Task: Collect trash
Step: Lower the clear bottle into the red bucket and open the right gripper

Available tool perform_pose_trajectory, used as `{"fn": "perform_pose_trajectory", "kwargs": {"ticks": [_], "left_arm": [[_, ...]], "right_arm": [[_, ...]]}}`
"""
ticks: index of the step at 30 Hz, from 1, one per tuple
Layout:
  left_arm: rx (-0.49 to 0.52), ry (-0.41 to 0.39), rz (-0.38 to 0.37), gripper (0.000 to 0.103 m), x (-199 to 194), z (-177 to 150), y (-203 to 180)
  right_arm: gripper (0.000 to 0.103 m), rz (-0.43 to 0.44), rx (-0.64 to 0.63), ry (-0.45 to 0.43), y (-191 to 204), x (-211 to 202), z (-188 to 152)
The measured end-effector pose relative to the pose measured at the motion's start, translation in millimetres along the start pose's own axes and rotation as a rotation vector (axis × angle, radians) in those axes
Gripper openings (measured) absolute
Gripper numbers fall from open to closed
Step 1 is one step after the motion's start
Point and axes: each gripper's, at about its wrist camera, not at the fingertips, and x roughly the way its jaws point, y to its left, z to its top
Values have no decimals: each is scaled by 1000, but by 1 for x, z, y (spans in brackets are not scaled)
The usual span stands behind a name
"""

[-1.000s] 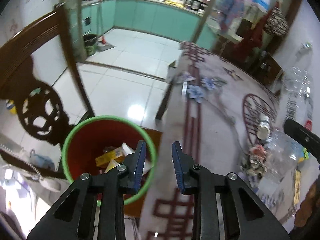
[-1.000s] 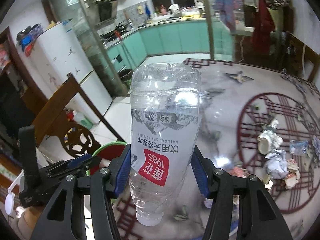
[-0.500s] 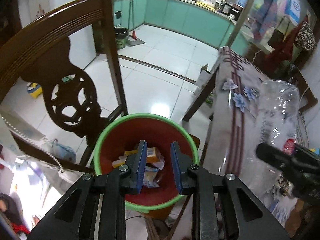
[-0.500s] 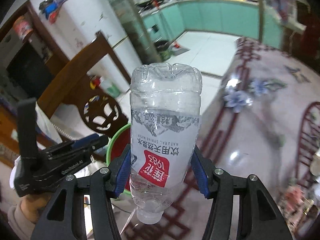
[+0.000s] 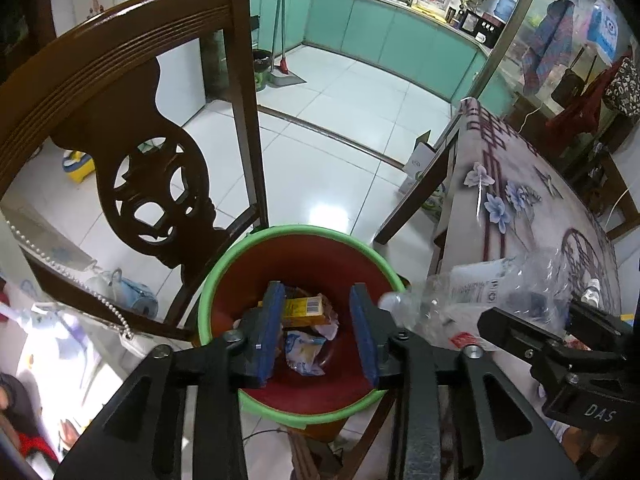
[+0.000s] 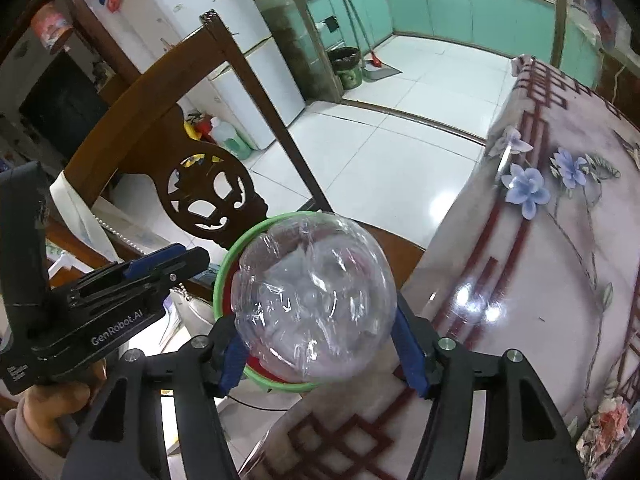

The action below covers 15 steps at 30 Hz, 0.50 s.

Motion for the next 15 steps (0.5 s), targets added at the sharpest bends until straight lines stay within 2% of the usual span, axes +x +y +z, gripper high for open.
{"fn": "perform_pose_trajectory", "kwargs": {"ticks": [2, 4, 5, 8, 12, 15], "left_arm": [[-3, -13, -2, 45, -3, 1, -1], [-5, -29, -2, 61, -5, 1, -2], [-7, -37, -2, 64, -7, 1, -3], [-1, -45, -3, 65, -11, 2, -5], [18, -62, -12, 65, -21, 2, -10], [35, -76, -19, 69, -27, 1, -17]], "right_arm": [[63, 4, 11, -14, -3, -7, -1], [67, 3, -1, -20, -1, -12, 0], [69, 0, -8, -22, 0, -13, 0], [72, -8, -11, -19, 3, -16, -1], [72, 11, 19, -61, 1, -34, -7], [72, -9, 50, -93, -8, -54, -16]]}}
